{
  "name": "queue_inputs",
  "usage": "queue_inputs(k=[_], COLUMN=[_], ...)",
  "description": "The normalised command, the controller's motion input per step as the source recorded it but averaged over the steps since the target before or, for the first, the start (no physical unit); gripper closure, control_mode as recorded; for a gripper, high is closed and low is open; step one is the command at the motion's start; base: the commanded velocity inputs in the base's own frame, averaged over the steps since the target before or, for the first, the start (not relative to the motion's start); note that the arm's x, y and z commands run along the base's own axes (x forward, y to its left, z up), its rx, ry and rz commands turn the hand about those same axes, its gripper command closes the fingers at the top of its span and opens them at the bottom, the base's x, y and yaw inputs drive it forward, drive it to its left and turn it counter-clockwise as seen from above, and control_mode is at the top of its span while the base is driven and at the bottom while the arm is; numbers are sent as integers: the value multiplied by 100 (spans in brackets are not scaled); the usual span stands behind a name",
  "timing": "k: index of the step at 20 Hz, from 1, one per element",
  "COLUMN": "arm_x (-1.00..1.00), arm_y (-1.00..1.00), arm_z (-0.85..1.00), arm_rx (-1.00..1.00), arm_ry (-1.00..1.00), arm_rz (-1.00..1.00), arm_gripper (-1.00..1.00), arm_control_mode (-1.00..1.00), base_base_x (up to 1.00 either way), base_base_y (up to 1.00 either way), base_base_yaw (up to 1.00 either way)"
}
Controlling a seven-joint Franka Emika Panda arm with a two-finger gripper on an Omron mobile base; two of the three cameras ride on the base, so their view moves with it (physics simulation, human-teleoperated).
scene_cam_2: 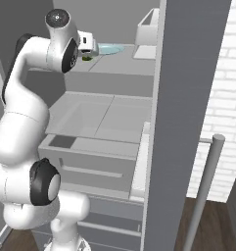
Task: Grab a lemon wedge from the fridge and one ice cube from the ice bowl, and put them in the glass of lemonade.
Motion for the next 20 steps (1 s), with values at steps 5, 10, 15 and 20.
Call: queue_inputs(k=[5,10,15,20], arm_x=[52,46,43,39], arm_y=[9,0,0,1], arm_z=[0,-3,-7,-17], arm_rx=[-4,-4,-4,-5], arm_ry=[1,0,0,1], arm_rz=[0,0,0,0], arm_gripper=[-100,-100,-100,-100], arm_control_mode=[-100,-100,-100,-100], base_base_x=[0,0,0,0], base_base_y=[0,0,0,0], base_base_yaw=[0,0,0,0])
